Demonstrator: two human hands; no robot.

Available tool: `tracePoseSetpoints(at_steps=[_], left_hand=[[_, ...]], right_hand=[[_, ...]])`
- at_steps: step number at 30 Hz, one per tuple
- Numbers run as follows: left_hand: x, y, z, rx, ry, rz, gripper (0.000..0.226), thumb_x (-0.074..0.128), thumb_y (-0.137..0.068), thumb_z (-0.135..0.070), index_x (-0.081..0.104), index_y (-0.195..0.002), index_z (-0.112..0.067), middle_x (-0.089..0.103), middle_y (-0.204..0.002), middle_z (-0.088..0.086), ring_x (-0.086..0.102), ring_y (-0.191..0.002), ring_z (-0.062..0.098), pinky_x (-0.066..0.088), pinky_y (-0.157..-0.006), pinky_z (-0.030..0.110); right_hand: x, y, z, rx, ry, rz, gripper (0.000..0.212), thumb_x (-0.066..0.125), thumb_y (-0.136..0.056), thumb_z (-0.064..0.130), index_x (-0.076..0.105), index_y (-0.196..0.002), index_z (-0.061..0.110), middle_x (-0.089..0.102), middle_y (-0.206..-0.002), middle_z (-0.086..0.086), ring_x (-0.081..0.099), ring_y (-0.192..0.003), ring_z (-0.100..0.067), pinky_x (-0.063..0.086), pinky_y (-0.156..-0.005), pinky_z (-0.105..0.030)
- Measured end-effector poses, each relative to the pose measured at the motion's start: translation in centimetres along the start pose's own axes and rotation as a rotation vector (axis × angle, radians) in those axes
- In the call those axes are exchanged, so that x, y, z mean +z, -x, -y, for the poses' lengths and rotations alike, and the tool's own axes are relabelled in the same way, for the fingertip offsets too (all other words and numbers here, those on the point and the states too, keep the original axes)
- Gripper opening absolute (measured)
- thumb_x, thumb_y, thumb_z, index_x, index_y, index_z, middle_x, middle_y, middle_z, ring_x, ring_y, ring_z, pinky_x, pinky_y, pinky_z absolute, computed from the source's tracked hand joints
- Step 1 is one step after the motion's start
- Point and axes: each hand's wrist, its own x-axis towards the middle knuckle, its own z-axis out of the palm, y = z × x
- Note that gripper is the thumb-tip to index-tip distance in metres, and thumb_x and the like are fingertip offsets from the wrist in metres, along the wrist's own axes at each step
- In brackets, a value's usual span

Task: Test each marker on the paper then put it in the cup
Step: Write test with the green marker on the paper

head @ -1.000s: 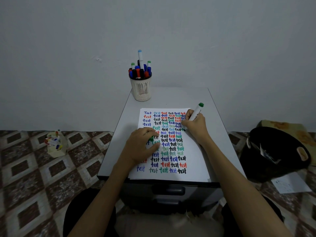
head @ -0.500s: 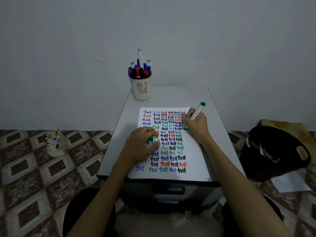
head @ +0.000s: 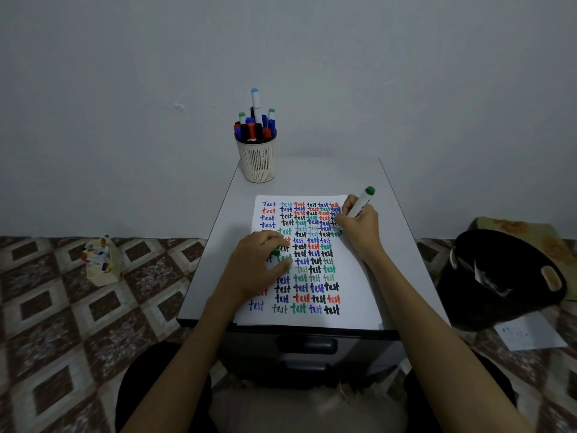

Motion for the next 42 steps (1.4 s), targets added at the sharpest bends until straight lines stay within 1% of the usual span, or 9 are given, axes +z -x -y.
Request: tracePoseSetpoints(at_steps=[5,11,18,21,24,28,33,37,42], left_hand=[[0.0,-0.1,0.0,0.003,0.002,0.006,0.045,0.047,-0.083,-0.054,0.061,-0.114,-0.024,0.057,-0.119,-0.007,0.051,-0.108,0.010,0.040,-0.093,0.032],[-0.3,-0.1,-0.3,0.012,-0.063,-0.065,0.045,0.048,-0.079,-0.050,0.061,-0.114,-0.024,0.057,-0.117,-0.006,0.048,-0.109,0.011,0.036,-0.096,0.035],[-0.6,0.2,-0.5,-0.088,-0.082,-0.137,0.042,0.049,-0.066,-0.024,0.057,-0.107,-0.023,0.054,-0.092,-0.006,0.048,-0.086,0.015,0.036,-0.077,0.034],[-0.6,0.2,-0.5,-0.113,0.018,-0.166,0.040,0.051,-0.068,-0.019,0.058,-0.107,-0.018,0.055,-0.087,-0.006,0.046,-0.077,0.012,0.039,-0.076,0.035],[-0.5,0.1,-0.4,-0.097,0.083,-0.167,0.034,0.052,-0.076,-0.019,0.058,-0.109,-0.015,0.059,-0.094,-0.004,0.048,-0.082,0.009,0.042,-0.077,0.028],[-1.1,0.1,-0.7,-0.121,0.294,-0.148,0.031,0.050,-0.086,-0.021,0.059,-0.115,-0.012,0.056,-0.089,-0.010,0.055,-0.078,0.002,0.043,-0.071,0.010],[-1.4,0.3,-0.6,-0.093,0.453,-0.167,0.024,0.058,-0.087,-0.011,0.064,-0.110,-0.015,0.067,-0.083,0.000,0.064,-0.075,0.008,0.053,-0.073,0.020],[-1.6,0.4,-0.7,-0.079,0.483,-0.199,0.027,0.055,-0.086,-0.020,0.065,-0.110,-0.015,0.069,-0.084,0.004,0.065,-0.078,0.014,0.053,-0.077,0.023],[-1.5,0.4,-0.7,-0.041,0.469,-0.196,0.025,0.056,-0.087,-0.012,0.065,-0.109,-0.014,0.069,-0.090,0.003,0.066,-0.080,0.011,0.054,-0.079,0.025]], right_hand=[[0.0,-0.1,0.0,0.050,-0.031,0.027,0.034,0.062,-0.077,-0.009,0.042,-0.066,0.015,0.047,-0.065,-0.007,0.050,-0.061,-0.020,0.048,-0.063,-0.034],[-0.9,0.3,0.6,0.075,-0.399,-0.166,0.034,0.069,-0.083,-0.002,0.042,-0.069,0.014,0.046,-0.062,-0.005,0.047,-0.044,-0.003,0.046,-0.049,-0.017],[-1.1,0.2,0.4,0.090,-0.509,-0.206,0.031,0.080,-0.076,0.009,0.050,-0.073,0.016,0.056,-0.065,0.000,0.050,-0.052,-0.009,0.045,-0.050,-0.023],[-1.0,0.3,0.5,0.098,-0.636,-0.150,0.009,0.070,-0.086,0.013,0.063,-0.082,0.008,0.067,-0.077,-0.006,0.064,-0.065,-0.017,0.054,-0.057,-0.025],[-1.2,0.6,1.1,0.165,-0.784,-0.084,0.018,0.059,-0.089,0.015,0.066,-0.091,-0.002,0.069,-0.087,-0.017,0.069,-0.073,-0.026,0.058,-0.056,-0.029],[-1.5,2.1,1.8,0.143,-0.782,-0.031,0.008,0.057,-0.090,0.003,0.062,-0.083,0.002,0.062,-0.063,-0.008,0.058,-0.047,-0.018,0.046,-0.041,-0.022],[-0.4,4.6,2.1,0.150,-0.817,0.144,0.023,0.067,-0.088,0.017,0.055,-0.071,0.007,0.053,-0.054,-0.008,0.046,-0.040,-0.016,0.041,-0.041,-0.024],[0.2,5.2,2.3,0.159,-0.812,0.093,0.032,0.067,-0.089,0.019,0.052,-0.062,0.013,0.051,-0.049,-0.006,0.043,-0.037,-0.016,0.039,-0.041,-0.024],[0.7,5.6,2.3,0.156,-0.806,0.106,0.029,0.066,-0.090,0.019,0.051,-0.066,0.010,0.052,-0.052,-0.010,0.046,-0.040,-0.018,0.039,-0.042,-0.023]])
